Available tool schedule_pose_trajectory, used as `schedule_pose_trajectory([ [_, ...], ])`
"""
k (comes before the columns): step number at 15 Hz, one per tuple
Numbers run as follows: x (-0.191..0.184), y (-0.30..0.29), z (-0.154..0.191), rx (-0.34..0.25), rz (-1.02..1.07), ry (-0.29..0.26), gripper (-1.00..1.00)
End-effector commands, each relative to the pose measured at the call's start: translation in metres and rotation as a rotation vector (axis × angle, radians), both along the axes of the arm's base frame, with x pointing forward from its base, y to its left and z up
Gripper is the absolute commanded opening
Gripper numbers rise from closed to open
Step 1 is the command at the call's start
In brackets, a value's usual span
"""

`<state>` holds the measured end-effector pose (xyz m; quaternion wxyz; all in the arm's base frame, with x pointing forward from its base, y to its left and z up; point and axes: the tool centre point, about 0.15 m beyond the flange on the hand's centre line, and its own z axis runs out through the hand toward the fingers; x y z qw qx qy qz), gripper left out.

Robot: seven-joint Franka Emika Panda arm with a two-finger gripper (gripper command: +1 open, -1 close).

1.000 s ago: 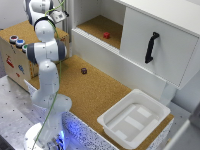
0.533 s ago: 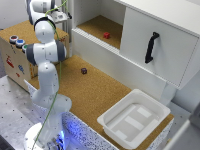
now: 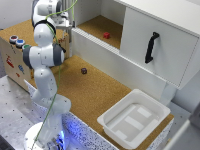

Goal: Go towards the purple block and pick it up

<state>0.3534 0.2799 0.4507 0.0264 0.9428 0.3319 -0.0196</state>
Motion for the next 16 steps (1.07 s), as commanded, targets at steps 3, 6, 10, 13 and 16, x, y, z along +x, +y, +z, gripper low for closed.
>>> schedule_pose_trajectory([
  [3, 0.017, -0.092, -0.072, 0.129, -0.034, -0.115, 1.00],
  [6, 0.035, -0.095, -0.099, 0.107, 0.046, -0.128, 1.00],
  [10, 0.056, -0.087, -0.145, 0.052, 0.197, -0.110, 1.00],
  [13, 0.077, -0.086, -0.162, 0.052, 0.261, -0.104, 1.00],
  [16, 0.097, -0.090, -0.177, 0.056, 0.334, -0.089, 1.00],
])
